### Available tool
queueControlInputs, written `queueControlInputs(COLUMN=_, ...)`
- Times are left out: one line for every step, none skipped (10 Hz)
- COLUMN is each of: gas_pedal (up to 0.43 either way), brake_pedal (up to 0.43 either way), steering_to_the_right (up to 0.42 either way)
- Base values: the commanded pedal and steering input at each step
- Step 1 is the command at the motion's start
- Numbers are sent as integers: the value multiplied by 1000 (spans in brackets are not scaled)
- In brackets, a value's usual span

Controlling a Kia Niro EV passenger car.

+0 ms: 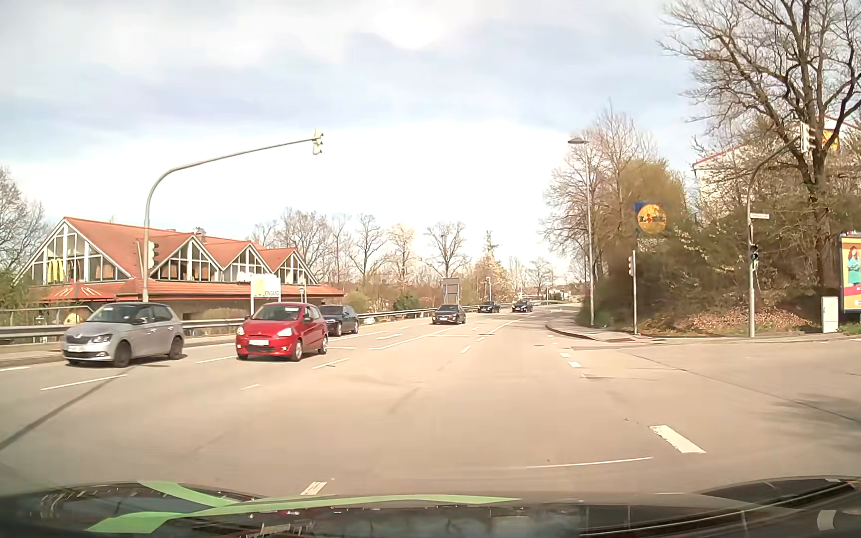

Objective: Follow the waypoints while adhering to traffic rules and regulations

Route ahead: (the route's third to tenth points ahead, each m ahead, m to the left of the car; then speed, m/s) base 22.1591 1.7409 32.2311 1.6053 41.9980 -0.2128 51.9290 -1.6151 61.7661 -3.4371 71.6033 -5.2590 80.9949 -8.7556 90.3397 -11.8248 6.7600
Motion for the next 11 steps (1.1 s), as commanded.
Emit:
queueControlInputs(gas_pedal=268, brake_pedal=0, steering_to_the_right=28)
queueControlInputs(gas_pedal=268, brake_pedal=0, steering_to_the_right=26)
queueControlInputs(gas_pedal=268, brake_pedal=0, steering_to_the_right=26)
queueControlInputs(gas_pedal=268, brake_pedal=0, steering_to_the_right=19)
queueControlInputs(gas_pedal=268, brake_pedal=0, steering_to_the_right=16)
queueControlInputs(gas_pedal=268, brake_pedal=0, steering_to_the_right=15)
queueControlInputs(gas_pedal=268, brake_pedal=0, steering_to_the_right=14)
queueControlInputs(gas_pedal=268, brake_pedal=0, steering_to_the_right=14)
queueControlInputs(gas_pedal=268, brake_pedal=0, steering_to_the_right=14)
queueControlInputs(gas_pedal=260, brake_pedal=0, steering_to_the_right=14)
queueControlInputs(gas_pedal=240, brake_pedal=0, steering_to_the_right=15)
